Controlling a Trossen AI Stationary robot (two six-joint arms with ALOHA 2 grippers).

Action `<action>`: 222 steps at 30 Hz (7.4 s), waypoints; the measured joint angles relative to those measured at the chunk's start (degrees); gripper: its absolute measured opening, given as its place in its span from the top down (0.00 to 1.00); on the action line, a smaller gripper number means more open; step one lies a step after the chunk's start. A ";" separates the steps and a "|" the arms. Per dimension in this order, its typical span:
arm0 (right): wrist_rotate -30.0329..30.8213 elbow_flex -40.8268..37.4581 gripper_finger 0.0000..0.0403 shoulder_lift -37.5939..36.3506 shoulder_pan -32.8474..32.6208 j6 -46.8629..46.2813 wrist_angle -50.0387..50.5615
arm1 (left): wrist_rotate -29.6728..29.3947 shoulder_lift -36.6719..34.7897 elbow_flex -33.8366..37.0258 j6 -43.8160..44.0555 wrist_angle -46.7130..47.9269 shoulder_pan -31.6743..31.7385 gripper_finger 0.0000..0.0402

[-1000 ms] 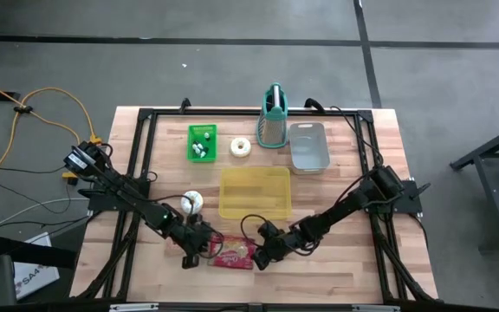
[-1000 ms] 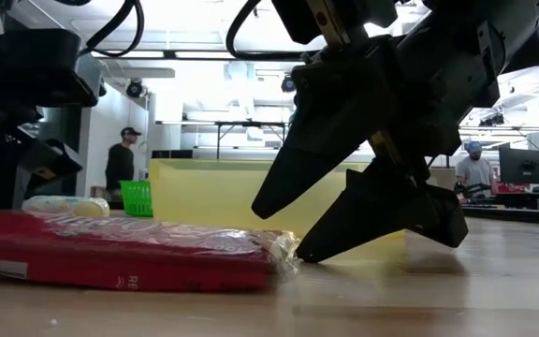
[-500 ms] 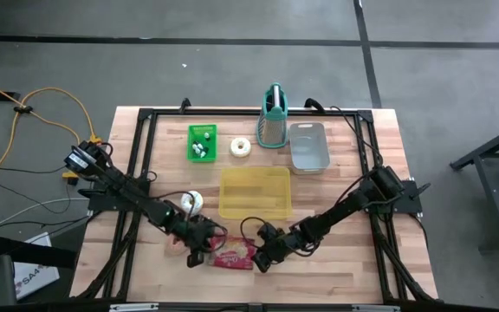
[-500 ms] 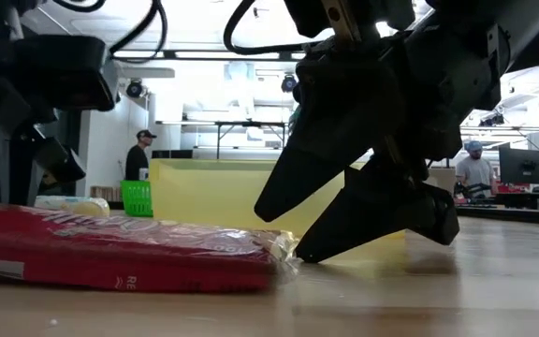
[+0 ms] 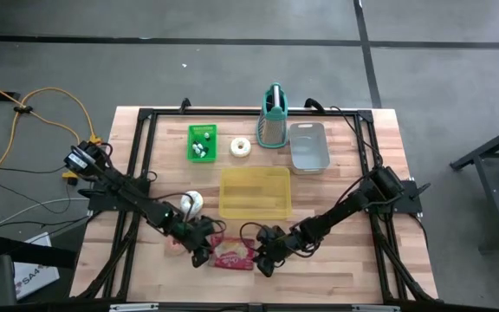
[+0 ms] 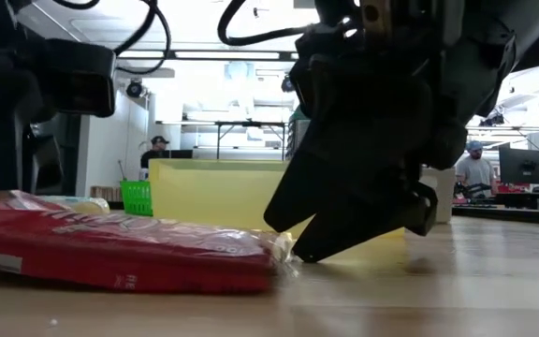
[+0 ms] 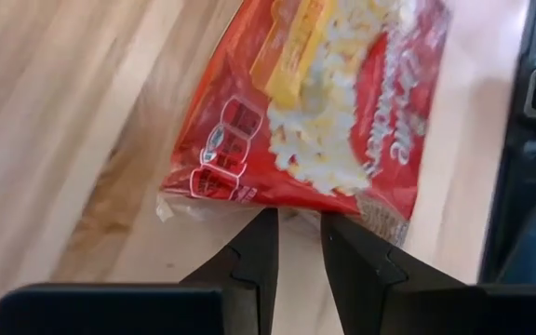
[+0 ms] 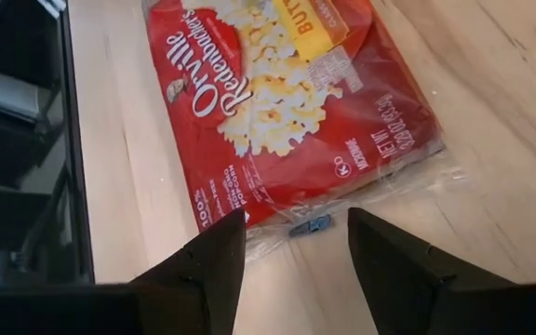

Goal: Pick & Place Food Item
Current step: Put the red popcorn bag into the yellow bin

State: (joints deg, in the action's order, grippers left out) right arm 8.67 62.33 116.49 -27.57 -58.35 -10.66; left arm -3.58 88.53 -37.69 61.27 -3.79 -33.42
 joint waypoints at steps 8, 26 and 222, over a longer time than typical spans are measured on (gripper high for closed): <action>-0.24 0.00 0.56 -0.02 -0.17 3.92 0.17 | -0.65 0.00 0.00 8.39 -0.94 -1.03 0.80; 0.61 0.00 0.56 -0.09 -0.59 4.29 0.32 | -1.00 -0.02 0.00 4.96 -4.29 1.62 0.80; -7.21 0.07 0.47 4.55 0.46 -17.11 -5.76 | 13.85 12.66 -0.26 -16.93 -17.21 6.62 0.80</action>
State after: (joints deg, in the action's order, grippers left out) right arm 1.46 62.39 121.03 -27.11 -75.46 -16.42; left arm 10.28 101.19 -37.95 44.34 -21.01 -26.80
